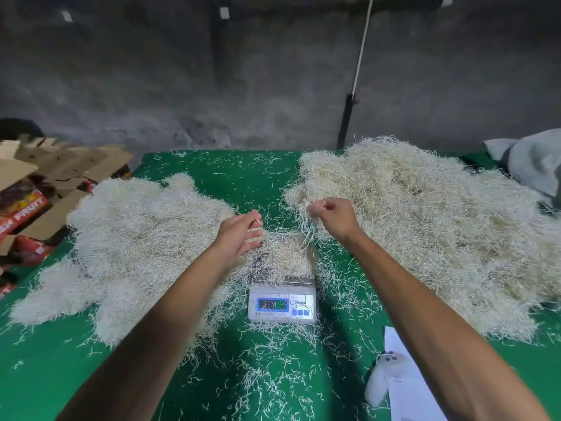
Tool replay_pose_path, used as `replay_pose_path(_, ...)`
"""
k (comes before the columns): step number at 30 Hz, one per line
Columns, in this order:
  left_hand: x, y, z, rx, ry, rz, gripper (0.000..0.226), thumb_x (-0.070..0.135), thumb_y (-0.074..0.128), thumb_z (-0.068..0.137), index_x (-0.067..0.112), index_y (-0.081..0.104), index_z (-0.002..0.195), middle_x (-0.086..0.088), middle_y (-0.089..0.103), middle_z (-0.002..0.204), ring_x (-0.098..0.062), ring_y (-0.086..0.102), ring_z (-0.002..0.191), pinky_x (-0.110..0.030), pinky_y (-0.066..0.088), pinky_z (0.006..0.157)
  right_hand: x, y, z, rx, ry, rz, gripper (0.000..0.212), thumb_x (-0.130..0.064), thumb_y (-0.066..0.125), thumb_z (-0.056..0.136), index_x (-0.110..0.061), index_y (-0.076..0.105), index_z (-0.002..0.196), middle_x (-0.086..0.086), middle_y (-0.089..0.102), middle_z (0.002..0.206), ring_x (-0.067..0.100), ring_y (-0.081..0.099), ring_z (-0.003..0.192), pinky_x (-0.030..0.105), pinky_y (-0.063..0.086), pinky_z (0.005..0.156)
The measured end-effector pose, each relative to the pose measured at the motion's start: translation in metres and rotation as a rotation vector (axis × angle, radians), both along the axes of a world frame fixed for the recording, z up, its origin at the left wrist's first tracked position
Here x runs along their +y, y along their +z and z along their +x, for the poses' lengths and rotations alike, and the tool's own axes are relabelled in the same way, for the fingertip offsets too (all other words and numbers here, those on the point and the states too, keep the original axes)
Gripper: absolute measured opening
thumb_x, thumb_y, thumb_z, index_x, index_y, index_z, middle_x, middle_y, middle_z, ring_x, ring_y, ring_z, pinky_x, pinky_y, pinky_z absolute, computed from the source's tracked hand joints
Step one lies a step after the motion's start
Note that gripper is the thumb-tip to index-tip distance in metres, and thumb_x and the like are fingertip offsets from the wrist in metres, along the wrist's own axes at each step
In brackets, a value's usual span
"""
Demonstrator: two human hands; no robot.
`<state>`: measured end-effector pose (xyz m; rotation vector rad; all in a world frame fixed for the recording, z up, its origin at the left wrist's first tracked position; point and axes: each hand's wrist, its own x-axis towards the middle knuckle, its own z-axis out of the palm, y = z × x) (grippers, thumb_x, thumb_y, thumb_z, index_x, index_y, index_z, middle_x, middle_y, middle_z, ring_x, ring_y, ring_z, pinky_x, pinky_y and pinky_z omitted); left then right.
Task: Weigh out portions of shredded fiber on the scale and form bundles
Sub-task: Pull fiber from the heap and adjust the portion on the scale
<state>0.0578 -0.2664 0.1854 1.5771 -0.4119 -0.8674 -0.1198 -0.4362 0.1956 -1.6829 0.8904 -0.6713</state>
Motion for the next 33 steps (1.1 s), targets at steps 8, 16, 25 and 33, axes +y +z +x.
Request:
replay_pose_path(8,-0.018,-0.023,-0.014,0.053,0.009,0.049,0.028,0.029,0.062,0.099,0.009,0.066,0.118,-0.014,0.068,0.124,-0.014,0.067,0.082,-0.034,0.061,0.081,-0.049,-0.015,-0.087,0.292,-0.371,-0.253,0.055,-0.025,0.059,0.104,-0.007,0.043,0.153,0.013,0.047,0.156,0.031,0.047,0.141,0.051,0.036,0.119)
replay_pose_path(16,-0.028,-0.034,-0.019,0.087,0.018,0.053,0.019,0.031,0.068,0.095,0.016,0.071,0.106,-0.006,0.074,0.113,-0.018,0.072,0.097,-0.028,0.061,0.067,-0.044,-0.018,-0.083,0.251,-0.329,-0.266,0.039,-0.027,0.056,0.105,-0.009,0.059,0.140,0.009,0.054,0.150,0.026,0.048,0.140,0.048,0.036,0.119)
replay_pose_path(25,-0.017,-0.037,-0.005,0.178,0.104,0.054,0.022,0.031,0.065,0.097,0.013,0.067,0.110,-0.006,0.071,0.118,-0.018,0.071,0.098,-0.032,0.061,0.071,-0.032,-0.036,-0.059,0.248,-0.246,-0.195,0.042,-0.028,0.055,0.106,-0.012,0.055,0.144,0.007,0.048,0.156,0.022,0.051,0.136,0.046,0.043,0.114)
replay_pose_path(33,-0.025,-0.066,0.002,0.222,0.123,0.105,0.068,0.040,0.062,0.099,0.044,0.024,0.155,-0.009,0.016,0.165,-0.047,0.038,0.136,-0.060,0.060,0.067,0.002,-0.084,0.000,0.265,-0.024,0.034,0.061,-0.058,0.035,0.106,-0.011,0.052,0.142,0.014,0.061,0.139,0.030,0.061,0.125,0.051,0.042,0.112)
